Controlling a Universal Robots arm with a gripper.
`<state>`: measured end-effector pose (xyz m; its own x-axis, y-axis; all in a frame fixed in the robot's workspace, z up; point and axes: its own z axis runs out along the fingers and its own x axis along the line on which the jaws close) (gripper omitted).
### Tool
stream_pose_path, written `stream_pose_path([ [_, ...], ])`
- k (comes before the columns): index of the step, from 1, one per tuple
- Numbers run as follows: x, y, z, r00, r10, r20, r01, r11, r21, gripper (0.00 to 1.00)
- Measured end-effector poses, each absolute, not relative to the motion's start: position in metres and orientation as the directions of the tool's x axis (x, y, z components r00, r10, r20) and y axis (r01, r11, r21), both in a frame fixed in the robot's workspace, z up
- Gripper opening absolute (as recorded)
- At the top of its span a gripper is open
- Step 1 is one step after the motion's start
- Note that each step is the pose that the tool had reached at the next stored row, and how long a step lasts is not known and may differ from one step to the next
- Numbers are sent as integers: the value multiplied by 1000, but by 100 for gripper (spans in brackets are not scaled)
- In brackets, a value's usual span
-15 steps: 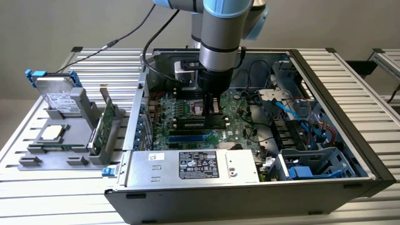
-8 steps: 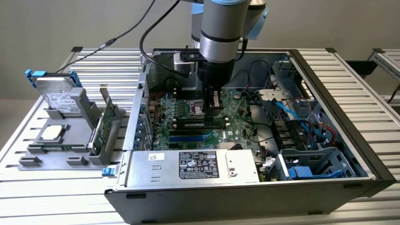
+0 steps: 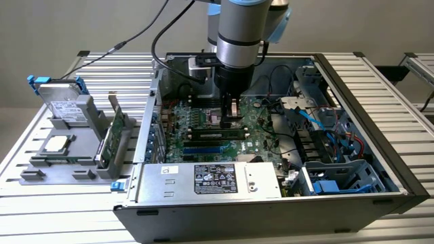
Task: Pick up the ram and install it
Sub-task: 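Insert the ram into the slot, then press down the ram until it locks into place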
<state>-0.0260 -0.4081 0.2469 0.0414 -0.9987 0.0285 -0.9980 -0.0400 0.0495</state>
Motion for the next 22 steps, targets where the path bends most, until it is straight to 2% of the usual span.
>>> stream_pose_path([
  [22, -29, -408, 243, 42, -999, 29, -998, -40, 49, 10],
])
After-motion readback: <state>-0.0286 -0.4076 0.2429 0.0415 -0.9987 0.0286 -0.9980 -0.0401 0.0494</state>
